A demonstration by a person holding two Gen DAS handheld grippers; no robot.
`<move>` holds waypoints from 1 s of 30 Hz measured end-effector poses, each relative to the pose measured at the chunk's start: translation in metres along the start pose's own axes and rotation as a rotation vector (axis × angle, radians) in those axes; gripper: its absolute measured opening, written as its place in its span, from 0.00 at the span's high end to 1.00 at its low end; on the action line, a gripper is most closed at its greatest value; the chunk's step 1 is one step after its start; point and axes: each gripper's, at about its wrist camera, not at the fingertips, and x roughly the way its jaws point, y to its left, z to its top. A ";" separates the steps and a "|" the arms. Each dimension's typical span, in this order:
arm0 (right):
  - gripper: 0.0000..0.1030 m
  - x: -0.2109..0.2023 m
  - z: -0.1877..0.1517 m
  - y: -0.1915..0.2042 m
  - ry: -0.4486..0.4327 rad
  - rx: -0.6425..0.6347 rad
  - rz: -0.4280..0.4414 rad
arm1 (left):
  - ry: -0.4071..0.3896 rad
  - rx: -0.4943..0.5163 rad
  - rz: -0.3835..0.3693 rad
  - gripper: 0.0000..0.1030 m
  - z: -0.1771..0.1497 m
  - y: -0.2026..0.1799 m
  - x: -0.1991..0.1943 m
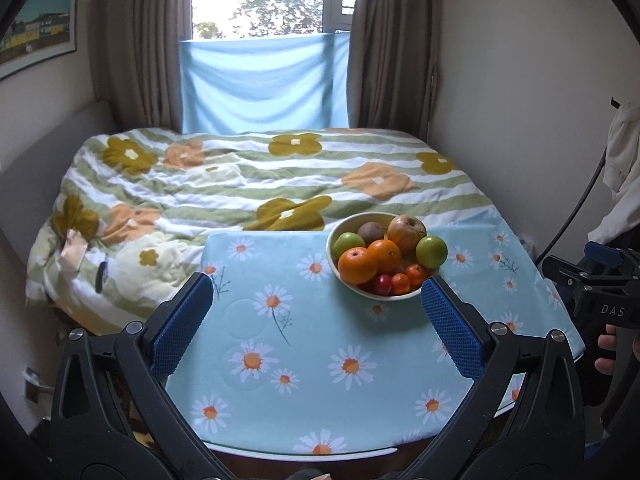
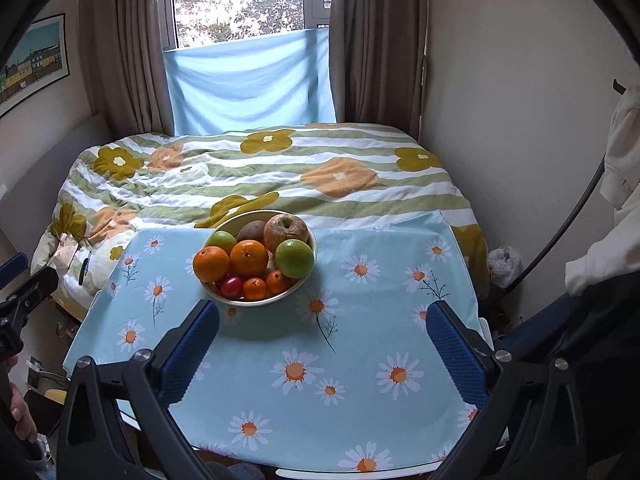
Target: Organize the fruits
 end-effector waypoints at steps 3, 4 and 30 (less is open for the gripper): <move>0.00 0.001 -0.002 -0.003 0.002 0.011 -0.002 | -0.004 -0.004 0.006 0.00 -0.002 -0.004 -0.002; 0.00 0.001 -0.002 -0.004 0.000 0.014 -0.001 | -0.004 -0.004 0.007 0.00 -0.002 -0.005 -0.001; 0.00 -0.004 0.002 -0.003 -0.015 0.021 0.003 | -0.004 -0.001 0.000 0.00 -0.003 -0.008 0.002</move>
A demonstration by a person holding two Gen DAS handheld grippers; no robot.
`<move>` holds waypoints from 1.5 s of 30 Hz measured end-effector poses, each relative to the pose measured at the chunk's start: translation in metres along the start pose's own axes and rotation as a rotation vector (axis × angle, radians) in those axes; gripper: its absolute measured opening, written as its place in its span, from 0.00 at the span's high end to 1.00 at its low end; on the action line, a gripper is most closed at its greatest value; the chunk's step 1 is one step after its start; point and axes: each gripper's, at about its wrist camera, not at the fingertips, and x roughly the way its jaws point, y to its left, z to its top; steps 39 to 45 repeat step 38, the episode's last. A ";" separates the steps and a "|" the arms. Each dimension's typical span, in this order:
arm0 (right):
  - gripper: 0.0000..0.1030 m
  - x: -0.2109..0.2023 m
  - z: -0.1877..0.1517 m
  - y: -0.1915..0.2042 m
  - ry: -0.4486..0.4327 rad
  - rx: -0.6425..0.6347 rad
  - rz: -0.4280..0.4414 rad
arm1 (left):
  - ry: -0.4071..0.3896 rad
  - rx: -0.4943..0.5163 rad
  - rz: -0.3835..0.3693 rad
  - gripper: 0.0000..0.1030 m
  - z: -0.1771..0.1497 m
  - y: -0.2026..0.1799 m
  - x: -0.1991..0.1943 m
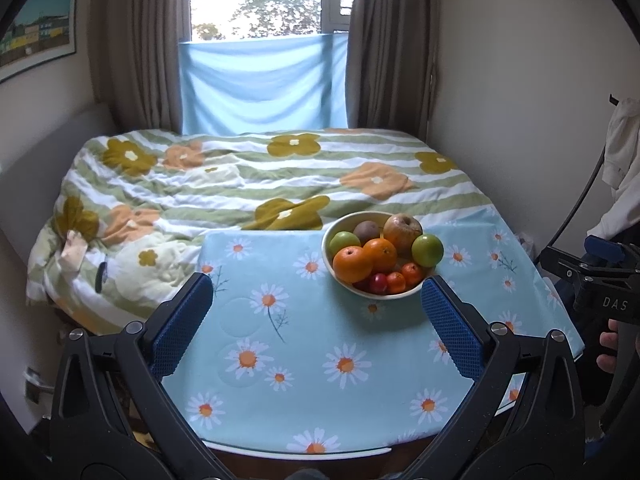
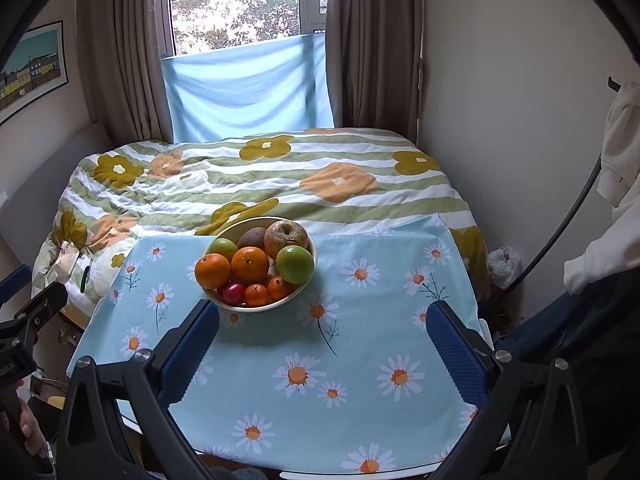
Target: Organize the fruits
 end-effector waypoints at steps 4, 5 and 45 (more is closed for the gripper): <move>0.00 0.000 0.001 0.001 -0.002 -0.001 -0.001 | -0.003 -0.004 -0.004 0.00 0.000 0.001 0.000; 0.00 0.000 0.001 0.001 -0.001 -0.002 0.000 | -0.004 -0.004 -0.003 0.00 0.000 0.001 0.000; 0.00 -0.002 0.001 0.004 -0.009 -0.002 -0.003 | -0.042 0.002 0.034 0.00 0.004 0.007 -0.007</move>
